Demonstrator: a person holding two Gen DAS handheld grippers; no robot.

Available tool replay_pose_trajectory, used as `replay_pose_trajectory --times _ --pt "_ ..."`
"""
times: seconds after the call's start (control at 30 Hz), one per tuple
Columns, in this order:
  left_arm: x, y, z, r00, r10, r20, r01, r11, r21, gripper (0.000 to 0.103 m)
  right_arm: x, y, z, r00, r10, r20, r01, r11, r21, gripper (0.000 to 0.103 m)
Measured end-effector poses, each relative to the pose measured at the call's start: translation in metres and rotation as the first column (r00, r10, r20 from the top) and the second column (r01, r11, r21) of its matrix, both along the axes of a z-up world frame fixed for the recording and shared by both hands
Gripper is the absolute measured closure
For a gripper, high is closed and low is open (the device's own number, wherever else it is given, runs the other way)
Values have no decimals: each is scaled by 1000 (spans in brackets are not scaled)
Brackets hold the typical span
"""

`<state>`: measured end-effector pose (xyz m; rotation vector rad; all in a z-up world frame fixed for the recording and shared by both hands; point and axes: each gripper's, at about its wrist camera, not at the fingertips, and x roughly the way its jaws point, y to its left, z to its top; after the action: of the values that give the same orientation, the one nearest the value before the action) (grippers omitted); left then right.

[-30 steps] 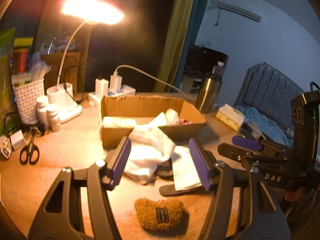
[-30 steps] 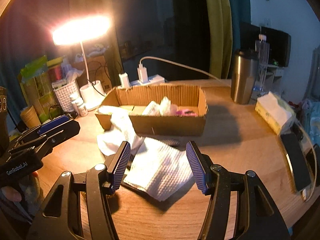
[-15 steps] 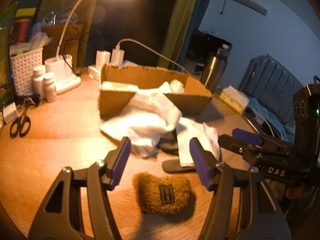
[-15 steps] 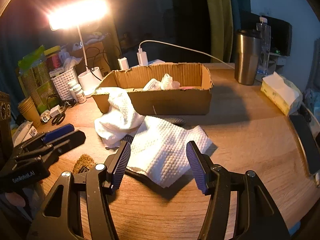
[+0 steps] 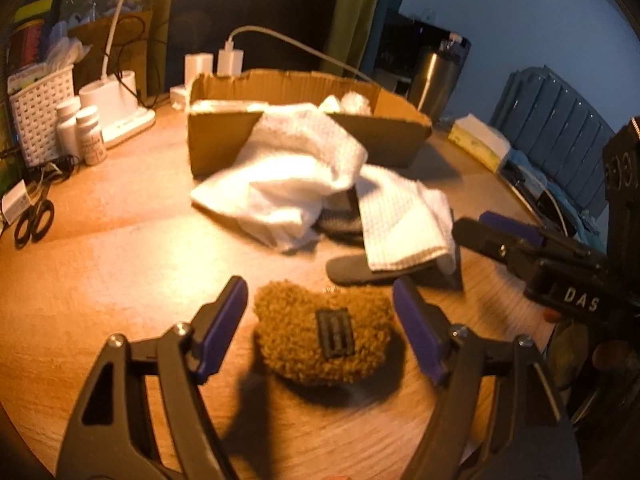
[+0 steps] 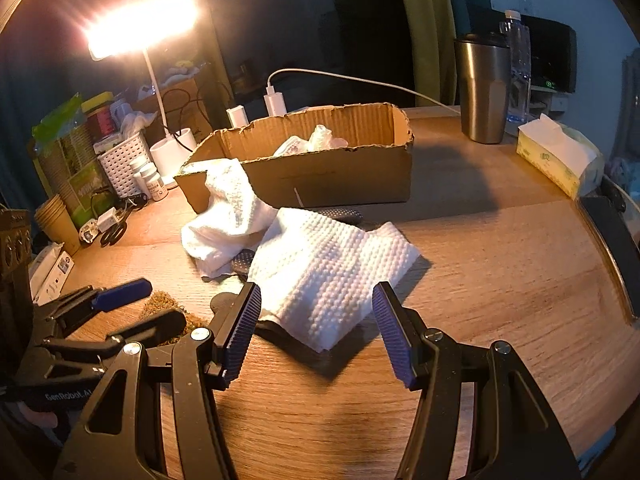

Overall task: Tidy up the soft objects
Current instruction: 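Grasp the brown fuzzy slipper with the left tool while the right grasps the white waffle towel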

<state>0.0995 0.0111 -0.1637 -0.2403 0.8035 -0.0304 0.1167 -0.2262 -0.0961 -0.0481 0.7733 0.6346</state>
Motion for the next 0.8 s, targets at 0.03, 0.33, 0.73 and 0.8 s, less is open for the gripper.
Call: replay_pose_trajectory --times 0.03,0.33,0.73,0.8 --pt "1 -2 -1 1000 -6 -11 6 1000 5 27 0 -1 -1 1000 -1 -2 1 1000 3 42" --pt "8 -10 -8 997 -32 -66 34 999 38 30 5 -5 -3 1000 -9 -10 9 1000 17 42" --pt "13 -7 0 997 -67 -43 69 997 26 49 19 5 -10 999 12 -36 -12 1000 -3 42" --pt "12 -4 4 998 -65 -25 66 998 21 49 24 10 -11 999 10 -44 -11 1000 -14 42"
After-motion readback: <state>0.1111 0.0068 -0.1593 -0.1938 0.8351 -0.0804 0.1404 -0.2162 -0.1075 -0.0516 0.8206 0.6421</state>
